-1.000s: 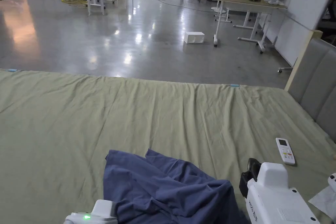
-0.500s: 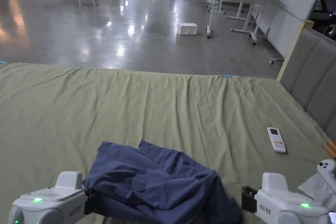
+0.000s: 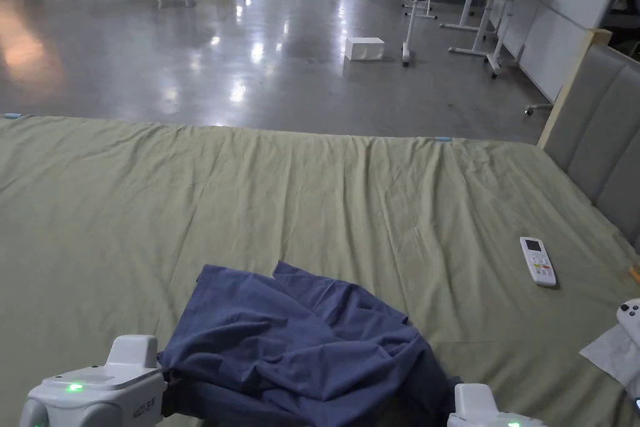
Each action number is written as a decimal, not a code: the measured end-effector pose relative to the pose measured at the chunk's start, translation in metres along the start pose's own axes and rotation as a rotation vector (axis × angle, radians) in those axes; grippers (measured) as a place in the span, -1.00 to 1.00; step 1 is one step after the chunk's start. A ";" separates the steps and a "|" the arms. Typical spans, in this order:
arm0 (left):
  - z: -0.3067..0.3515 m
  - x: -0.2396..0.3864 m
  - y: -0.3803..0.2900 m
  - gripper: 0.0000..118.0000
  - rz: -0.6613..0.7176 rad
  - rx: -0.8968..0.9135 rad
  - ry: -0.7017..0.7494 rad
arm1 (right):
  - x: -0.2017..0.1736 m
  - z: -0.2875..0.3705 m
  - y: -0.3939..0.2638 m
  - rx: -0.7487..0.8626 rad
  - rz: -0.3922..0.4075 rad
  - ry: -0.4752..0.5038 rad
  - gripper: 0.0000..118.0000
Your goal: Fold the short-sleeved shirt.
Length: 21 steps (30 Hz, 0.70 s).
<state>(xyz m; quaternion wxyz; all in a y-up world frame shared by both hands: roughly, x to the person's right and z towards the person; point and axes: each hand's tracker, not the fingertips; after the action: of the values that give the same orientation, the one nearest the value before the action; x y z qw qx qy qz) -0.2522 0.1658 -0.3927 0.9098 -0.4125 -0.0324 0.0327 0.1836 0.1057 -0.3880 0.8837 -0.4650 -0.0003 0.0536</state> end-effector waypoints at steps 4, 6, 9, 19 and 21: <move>0.002 -0.001 0.002 -0.90 0.008 0.014 -0.004 | 0.000 0.010 0.002 0.035 0.027 -0.013 -0.92; 0.006 -0.001 0.006 -0.90 0.008 0.033 -0.012 | 0.000 0.025 0.005 0.114 0.033 -0.023 -0.93; 0.016 0.001 0.014 -0.90 -0.002 0.081 -0.006 | 0.002 0.048 0.016 0.208 0.030 -0.011 -0.94; 0.062 0.008 0.078 -0.90 -0.066 0.247 -0.006 | 0.023 0.122 0.081 0.452 -0.020 -0.006 -0.94; 0.081 0.010 0.096 -0.90 -0.063 0.294 -0.011 | 0.030 0.138 0.097 0.499 -0.053 -0.003 -0.94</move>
<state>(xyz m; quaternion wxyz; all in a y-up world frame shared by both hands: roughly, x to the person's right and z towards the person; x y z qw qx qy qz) -0.2521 0.2907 -0.4111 0.9608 -0.2732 -0.0453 0.0106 0.1968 0.2760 -0.3910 0.9722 -0.2321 -0.0008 0.0297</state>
